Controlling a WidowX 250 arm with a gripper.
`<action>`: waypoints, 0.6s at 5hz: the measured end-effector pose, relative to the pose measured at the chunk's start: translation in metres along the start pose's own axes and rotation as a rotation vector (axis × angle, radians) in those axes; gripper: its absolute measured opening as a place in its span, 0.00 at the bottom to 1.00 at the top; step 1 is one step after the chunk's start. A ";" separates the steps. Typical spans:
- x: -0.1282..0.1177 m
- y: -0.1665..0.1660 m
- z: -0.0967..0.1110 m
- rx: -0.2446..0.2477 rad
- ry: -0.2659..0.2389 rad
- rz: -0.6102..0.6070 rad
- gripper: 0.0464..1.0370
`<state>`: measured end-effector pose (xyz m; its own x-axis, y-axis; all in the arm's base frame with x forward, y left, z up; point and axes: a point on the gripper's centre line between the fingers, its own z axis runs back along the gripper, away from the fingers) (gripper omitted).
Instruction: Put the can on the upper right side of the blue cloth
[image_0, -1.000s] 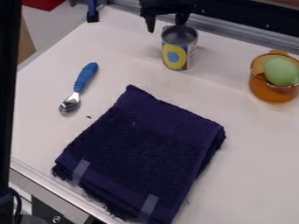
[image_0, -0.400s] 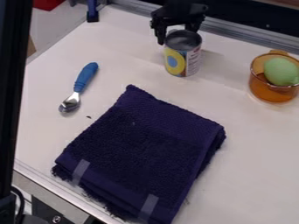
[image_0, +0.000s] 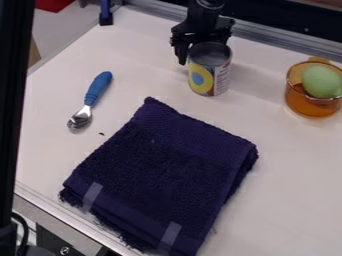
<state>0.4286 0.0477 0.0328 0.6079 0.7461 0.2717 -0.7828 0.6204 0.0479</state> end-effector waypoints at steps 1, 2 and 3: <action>-0.012 0.000 0.002 0.010 0.021 0.043 0.96; -0.031 -0.005 0.006 0.020 0.025 0.062 0.96; -0.052 -0.011 0.014 0.008 0.048 0.068 0.96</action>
<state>0.4038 -0.0014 0.0311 0.5589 0.7973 0.2278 -0.8234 0.5661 0.0388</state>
